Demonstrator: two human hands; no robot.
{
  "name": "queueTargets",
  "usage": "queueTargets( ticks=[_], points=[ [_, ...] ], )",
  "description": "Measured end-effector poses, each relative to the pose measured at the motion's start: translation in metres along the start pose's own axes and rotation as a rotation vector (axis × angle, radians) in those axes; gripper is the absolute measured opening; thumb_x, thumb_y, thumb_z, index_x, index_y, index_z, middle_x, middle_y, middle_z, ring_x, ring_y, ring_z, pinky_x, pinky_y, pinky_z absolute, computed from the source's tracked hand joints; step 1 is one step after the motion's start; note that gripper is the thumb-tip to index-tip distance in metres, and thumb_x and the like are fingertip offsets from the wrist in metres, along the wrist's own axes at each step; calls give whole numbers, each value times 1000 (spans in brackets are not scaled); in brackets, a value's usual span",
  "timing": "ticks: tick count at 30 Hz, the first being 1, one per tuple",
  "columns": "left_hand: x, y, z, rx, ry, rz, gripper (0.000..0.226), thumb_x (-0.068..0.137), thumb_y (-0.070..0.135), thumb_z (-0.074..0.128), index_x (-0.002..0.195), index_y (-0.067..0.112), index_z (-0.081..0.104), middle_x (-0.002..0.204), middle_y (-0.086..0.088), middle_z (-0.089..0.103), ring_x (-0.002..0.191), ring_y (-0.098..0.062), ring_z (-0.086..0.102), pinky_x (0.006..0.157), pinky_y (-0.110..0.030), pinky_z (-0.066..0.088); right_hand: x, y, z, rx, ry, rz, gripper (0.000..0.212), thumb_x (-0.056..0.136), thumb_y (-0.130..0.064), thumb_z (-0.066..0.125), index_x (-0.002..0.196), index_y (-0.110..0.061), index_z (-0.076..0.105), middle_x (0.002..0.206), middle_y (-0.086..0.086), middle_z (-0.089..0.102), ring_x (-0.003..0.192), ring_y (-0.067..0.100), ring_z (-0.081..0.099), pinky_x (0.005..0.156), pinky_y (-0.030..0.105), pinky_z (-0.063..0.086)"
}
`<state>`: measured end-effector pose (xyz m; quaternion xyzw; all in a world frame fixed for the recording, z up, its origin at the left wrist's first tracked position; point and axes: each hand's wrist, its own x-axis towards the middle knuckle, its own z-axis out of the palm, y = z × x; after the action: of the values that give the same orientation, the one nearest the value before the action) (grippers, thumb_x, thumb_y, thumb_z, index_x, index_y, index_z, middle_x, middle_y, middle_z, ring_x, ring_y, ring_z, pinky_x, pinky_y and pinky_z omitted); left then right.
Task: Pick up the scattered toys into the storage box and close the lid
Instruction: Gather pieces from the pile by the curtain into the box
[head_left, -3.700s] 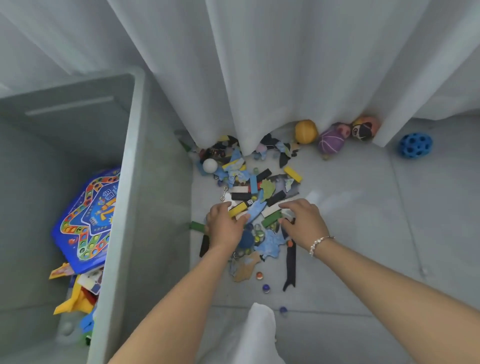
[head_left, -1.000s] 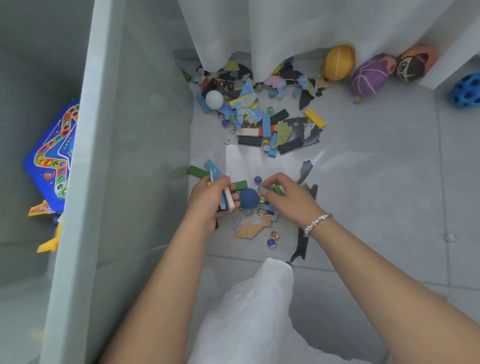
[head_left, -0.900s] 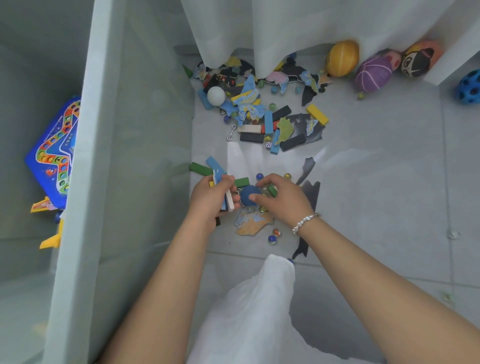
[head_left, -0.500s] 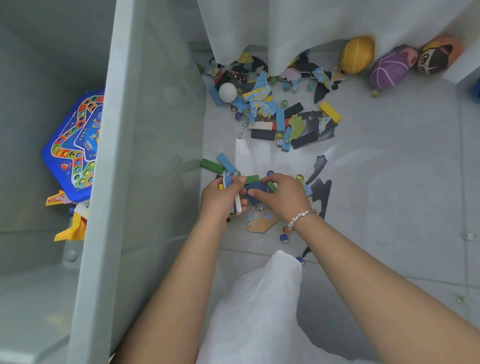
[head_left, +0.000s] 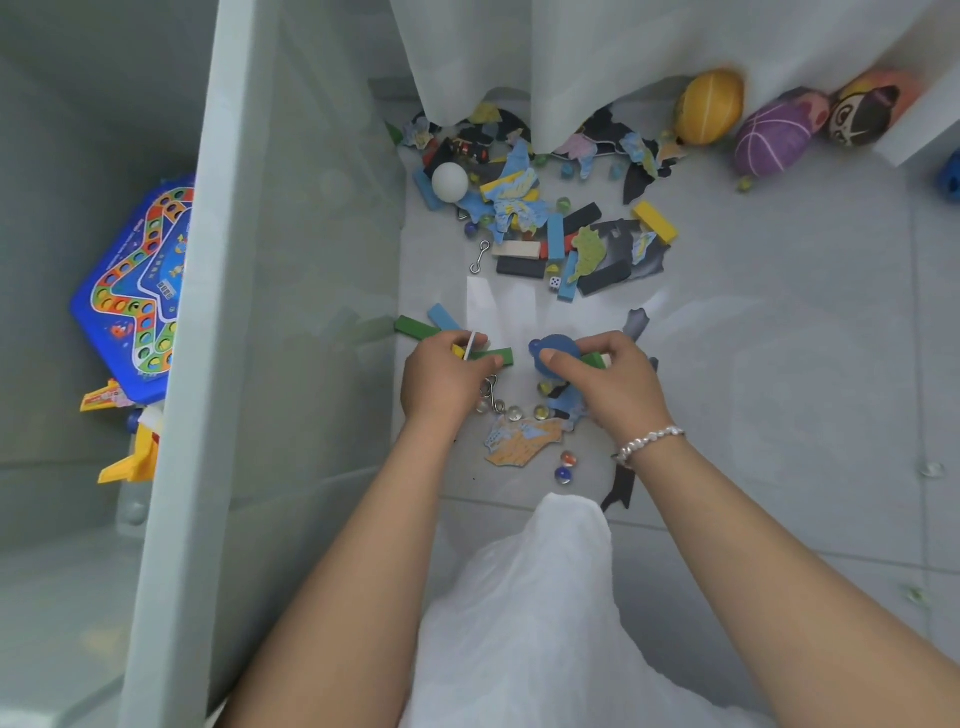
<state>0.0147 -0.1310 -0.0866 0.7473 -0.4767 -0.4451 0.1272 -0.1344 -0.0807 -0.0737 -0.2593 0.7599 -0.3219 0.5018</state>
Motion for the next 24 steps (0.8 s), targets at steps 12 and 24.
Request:
queueTargets(
  ticks=[12, 24],
  points=[
    [5, 17, 5, 485, -29, 96, 26, 76, 31, 75, 100, 24, 66, 99, 6, 69, 87, -19, 63, 66, -24, 41, 6, 8, -8, 121, -9, 75, 26, 74, -39, 73, 82, -27, 51, 90, 3, 55, 57, 3, 41, 40, 11, 34],
    [8, 20, 5, 344, -29, 62, 23, 73, 35, 77, 88, 22, 66, 83, 1, 67, 74, -20, 62, 67, -30, 50, 5, 9, -13, 161, -13, 97, 25, 75, -38, 73, 80, -28, 51, 94, 4, 54, 56, 3, 39, 45, 14, 32]
  ],
)
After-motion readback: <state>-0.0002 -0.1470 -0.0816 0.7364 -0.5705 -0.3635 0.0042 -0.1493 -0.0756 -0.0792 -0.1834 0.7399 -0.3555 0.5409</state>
